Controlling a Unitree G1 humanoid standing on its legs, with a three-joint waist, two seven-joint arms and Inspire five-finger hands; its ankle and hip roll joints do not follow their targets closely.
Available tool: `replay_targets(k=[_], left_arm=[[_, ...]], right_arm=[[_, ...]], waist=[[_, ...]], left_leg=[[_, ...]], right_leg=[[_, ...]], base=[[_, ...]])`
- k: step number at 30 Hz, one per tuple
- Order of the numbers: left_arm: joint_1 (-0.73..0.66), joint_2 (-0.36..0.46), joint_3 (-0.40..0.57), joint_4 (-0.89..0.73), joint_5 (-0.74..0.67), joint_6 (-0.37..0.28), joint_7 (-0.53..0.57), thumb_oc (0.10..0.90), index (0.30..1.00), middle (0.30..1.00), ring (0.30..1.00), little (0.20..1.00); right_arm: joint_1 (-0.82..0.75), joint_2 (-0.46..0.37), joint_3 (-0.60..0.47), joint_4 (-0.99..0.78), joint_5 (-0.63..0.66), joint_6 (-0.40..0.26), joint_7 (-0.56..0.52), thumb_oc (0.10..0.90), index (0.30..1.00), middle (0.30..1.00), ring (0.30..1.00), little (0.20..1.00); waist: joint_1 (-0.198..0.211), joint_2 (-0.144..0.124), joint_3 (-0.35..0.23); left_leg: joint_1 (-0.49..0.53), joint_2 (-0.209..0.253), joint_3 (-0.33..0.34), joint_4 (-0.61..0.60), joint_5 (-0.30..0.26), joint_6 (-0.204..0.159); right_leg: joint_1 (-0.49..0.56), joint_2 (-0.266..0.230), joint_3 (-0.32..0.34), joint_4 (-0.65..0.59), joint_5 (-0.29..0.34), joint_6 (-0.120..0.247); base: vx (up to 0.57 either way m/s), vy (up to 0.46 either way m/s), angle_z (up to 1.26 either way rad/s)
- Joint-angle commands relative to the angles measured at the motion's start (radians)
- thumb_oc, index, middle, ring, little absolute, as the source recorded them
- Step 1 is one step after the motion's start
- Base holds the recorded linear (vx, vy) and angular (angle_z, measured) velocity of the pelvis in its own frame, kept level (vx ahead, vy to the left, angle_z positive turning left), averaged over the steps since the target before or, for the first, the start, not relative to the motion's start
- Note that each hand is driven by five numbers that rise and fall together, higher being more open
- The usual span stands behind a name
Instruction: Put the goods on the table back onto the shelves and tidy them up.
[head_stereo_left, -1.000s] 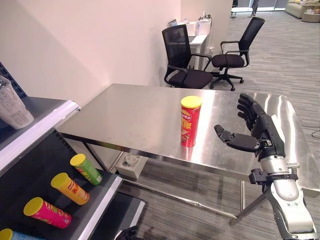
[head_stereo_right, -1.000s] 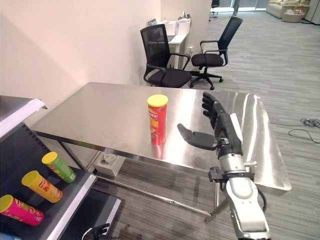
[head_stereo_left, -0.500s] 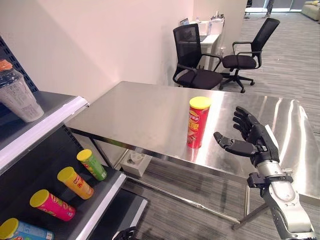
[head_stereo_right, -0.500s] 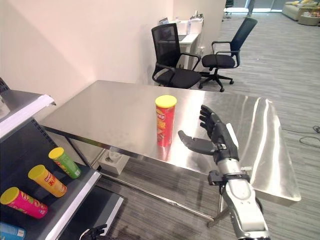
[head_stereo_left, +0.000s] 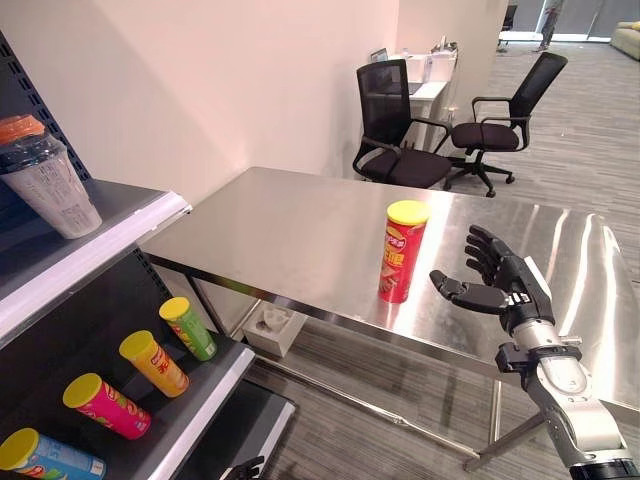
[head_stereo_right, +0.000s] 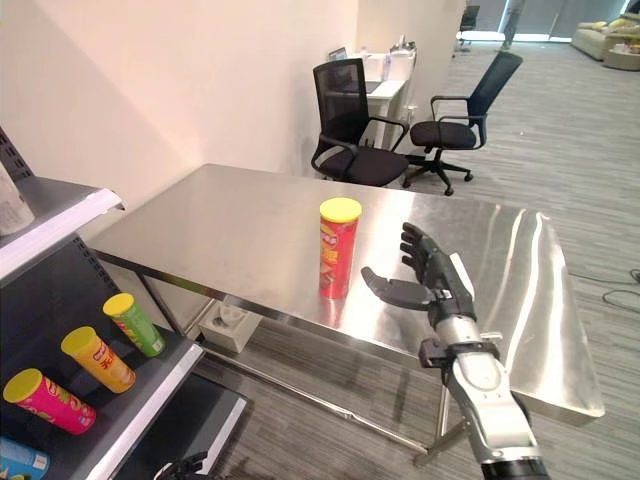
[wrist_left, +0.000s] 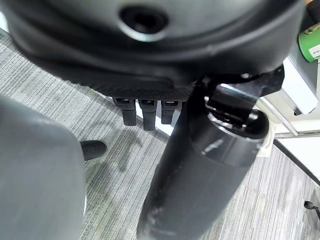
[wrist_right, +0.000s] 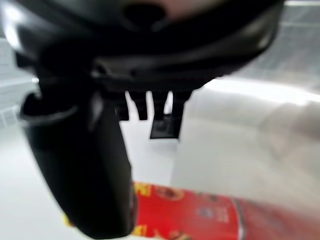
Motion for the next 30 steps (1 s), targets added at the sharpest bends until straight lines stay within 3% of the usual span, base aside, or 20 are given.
replay_targets(k=[1, 12, 30], left_arm=[[-0.001, 0.035, 0.016, -0.026, 0.003, -0.008, -0.011, 0.8, 0.9, 0.9, 0.9, 0.9], [0.006, 0.036, 0.018, -0.031, -0.003, -0.006, -0.008, 0.8, 0.9, 0.9, 0.9, 0.9], [0.049, 0.033, 0.025, -0.044, -0.019, -0.005, -0.01, 0.8, 0.9, 0.9, 0.9, 0.9]], right_arm=[[-0.208, -0.02, -0.025, -0.062, 0.043, -0.098, 0.001, 0.8, 0.9, 0.9, 0.9, 0.9], [-0.253, -0.031, 0.008, -0.07, 0.047, -0.109, -0.016, 0.8, 0.9, 0.9, 0.9, 0.9], [-0.397, -0.098, 0.125, 0.131, 0.119, -0.102, -0.018, 0.8, 0.9, 0.9, 0.9, 0.9]], waist=[[0.048, -0.017, -0.014], [0.056, -0.019, -0.02], [0.092, -0.02, -0.033]], left_leg=[[0.059, 0.035, 0.033, 0.008, -0.103, -0.028], [0.058, 0.041, 0.03, 0.008, -0.104, -0.032], [0.05, 0.043, 0.025, 0.008, -0.103, -0.041]], right_leg=[[-0.045, -0.061, 0.071, -0.021, 0.204, 0.056], [-0.034, -0.057, 0.07, -0.043, 0.207, 0.054], [-0.025, -0.058, 0.059, -0.06, 0.216, 0.056]], base=[[0.0, -0.025, 0.03], [0.0, -0.003, 0.0], [0.0, 0.002, 0.02]])
